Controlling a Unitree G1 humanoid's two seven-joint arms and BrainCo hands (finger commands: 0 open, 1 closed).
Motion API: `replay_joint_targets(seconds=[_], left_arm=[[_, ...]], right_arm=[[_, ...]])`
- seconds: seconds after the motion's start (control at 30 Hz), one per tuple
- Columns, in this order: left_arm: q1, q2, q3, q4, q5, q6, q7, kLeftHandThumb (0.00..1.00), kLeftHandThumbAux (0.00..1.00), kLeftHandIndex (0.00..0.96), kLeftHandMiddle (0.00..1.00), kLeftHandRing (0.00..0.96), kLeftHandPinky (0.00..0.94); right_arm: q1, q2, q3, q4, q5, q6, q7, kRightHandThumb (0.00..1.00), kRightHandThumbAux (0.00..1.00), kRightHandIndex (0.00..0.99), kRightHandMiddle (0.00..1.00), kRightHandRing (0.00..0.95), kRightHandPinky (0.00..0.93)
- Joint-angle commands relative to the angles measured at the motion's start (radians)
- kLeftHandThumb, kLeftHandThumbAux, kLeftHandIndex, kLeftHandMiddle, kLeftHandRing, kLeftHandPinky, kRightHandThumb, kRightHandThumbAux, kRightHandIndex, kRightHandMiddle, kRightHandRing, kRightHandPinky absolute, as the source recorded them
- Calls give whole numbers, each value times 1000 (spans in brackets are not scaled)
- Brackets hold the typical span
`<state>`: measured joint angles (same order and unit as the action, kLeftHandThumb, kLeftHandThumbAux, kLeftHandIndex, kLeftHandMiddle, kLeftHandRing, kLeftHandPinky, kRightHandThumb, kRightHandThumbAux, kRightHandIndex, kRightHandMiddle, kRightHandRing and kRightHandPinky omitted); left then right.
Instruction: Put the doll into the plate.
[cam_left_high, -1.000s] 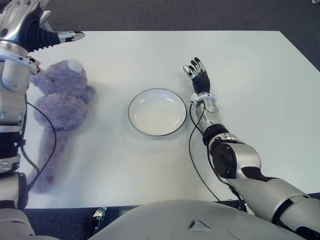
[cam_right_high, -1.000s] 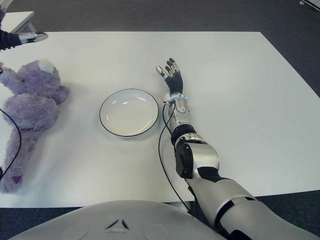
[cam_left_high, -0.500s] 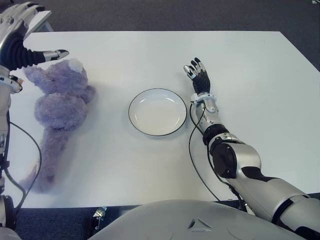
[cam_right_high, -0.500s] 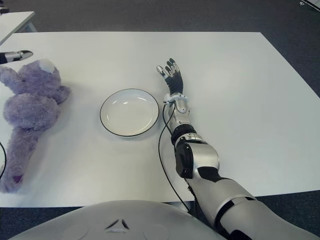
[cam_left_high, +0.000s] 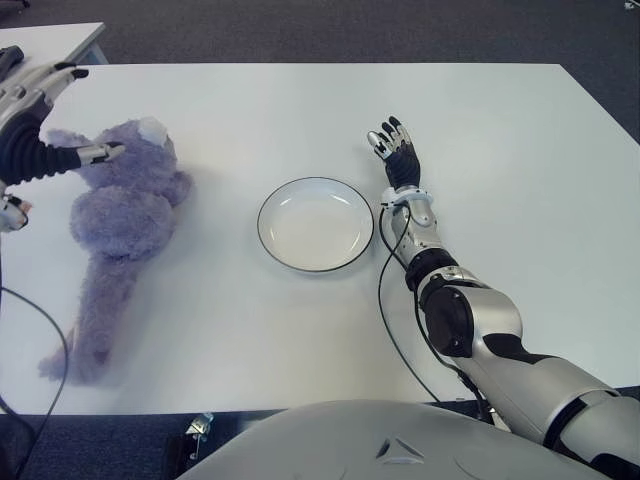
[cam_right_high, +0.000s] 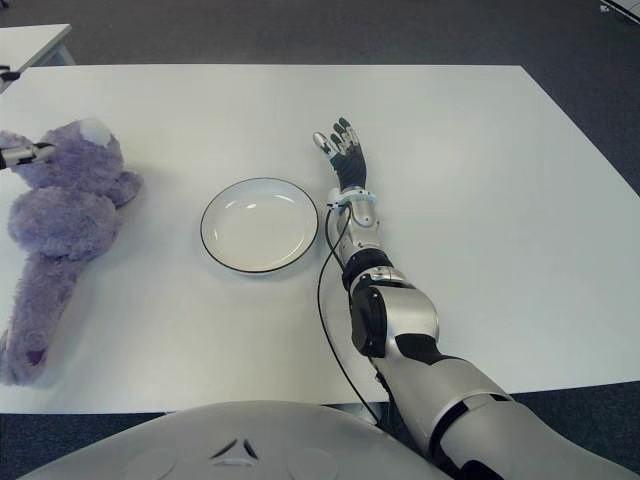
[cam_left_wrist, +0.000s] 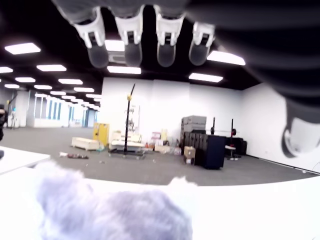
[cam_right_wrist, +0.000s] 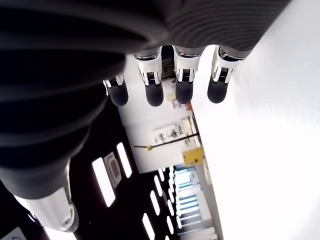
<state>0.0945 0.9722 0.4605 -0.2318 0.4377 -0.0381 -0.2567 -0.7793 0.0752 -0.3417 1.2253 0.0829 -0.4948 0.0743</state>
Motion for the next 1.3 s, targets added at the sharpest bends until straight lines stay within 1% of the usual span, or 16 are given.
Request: replay_joint_targets(seconds=[0.03,0.2,0.33,0.47,0.53,0.67,0.8,0.97,1.2,1.3], left_arm=[[89,-49,39,-22,-40,23,-60,165,457,9,52,55,80],[113,-73,27,-43,-57,42,-81,168,456,0,55,62,92],[125,-125,-13,-84,-88,62,-89,149,456,0,49,54,81],[123,-177,-53,-139,-119,110,-105,131,457,0,45,50,79],[114,-199,-67,-151,-153,131,-118,121,456,0,44,49,75],[104,-219,-81,-167,-185,161,-131,112,454,0,42,49,73],[100,-263,-103,-183,-218,206,-128,88,455,0,33,39,61],[113,-286,-123,-206,-235,246,-129,77,453,0,23,33,54],[121,-337,-166,-210,-248,253,-113,69,444,0,11,23,47],[111,-377,-207,-202,-247,245,-95,70,446,0,7,21,50]], right_arm=[[194,84,-22,138,11,141,-26,154,695,0,10,16,57],[195,81,-24,138,12,137,-21,156,691,0,9,16,55],[195,78,-24,138,13,135,-18,159,689,0,8,16,54],[195,76,-25,137,13,135,-17,160,691,0,9,15,54],[195,75,-26,137,14,135,-17,159,694,0,8,15,52],[194,73,-26,137,14,137,-15,155,697,0,6,13,51],[193,70,-25,137,13,139,-16,152,703,0,4,12,53],[192,68,-26,137,14,141,-16,147,701,0,3,12,56],[193,64,-28,137,15,139,-14,146,701,0,1,14,65],[192,63,-27,137,13,140,-18,148,695,0,2,15,66]])
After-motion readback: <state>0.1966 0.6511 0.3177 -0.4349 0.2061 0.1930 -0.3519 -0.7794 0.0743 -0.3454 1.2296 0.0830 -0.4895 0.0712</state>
